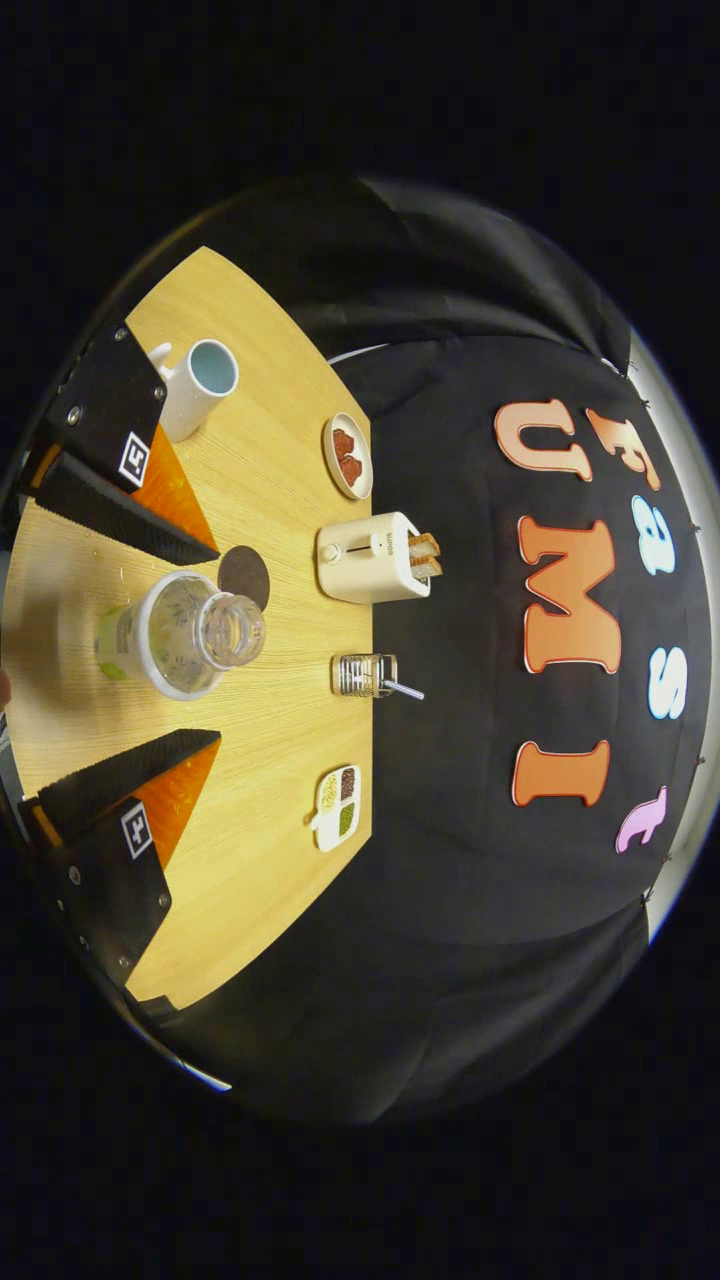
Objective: Take the bottle from table, then pour the juice into the cup, finally place the bottle on the coaster
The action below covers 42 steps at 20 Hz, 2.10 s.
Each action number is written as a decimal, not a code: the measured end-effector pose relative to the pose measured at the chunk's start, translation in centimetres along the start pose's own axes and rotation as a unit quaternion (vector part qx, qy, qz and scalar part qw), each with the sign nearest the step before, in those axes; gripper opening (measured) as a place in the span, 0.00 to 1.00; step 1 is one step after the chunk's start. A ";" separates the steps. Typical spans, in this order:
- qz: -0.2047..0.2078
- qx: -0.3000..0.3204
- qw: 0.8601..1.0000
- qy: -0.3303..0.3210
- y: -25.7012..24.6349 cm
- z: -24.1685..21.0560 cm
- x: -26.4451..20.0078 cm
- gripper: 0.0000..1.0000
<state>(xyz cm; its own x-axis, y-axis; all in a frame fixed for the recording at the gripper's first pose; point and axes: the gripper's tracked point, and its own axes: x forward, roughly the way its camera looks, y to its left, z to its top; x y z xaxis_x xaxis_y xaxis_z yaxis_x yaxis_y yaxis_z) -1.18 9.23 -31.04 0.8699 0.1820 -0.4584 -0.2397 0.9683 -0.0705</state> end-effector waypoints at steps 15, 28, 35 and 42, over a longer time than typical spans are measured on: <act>-0.005 0.010 0.997 0.077 0.7 -4.8 2.8 0.64; -0.035 -0.193 0.978 0.063 4.7 1.4 2.6 0.58; -0.053 -0.321 0.945 0.044 8.2 2.9 3.0 0.57; -0.107 -0.438 0.892 0.029 9.6 3.4 3.0 0.57</act>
<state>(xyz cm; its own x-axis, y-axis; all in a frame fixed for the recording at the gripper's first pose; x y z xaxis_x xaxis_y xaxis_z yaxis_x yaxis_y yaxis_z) 0.63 19.66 -30.09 0.9186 -0.0249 -0.3944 -0.3375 0.4697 -0.8157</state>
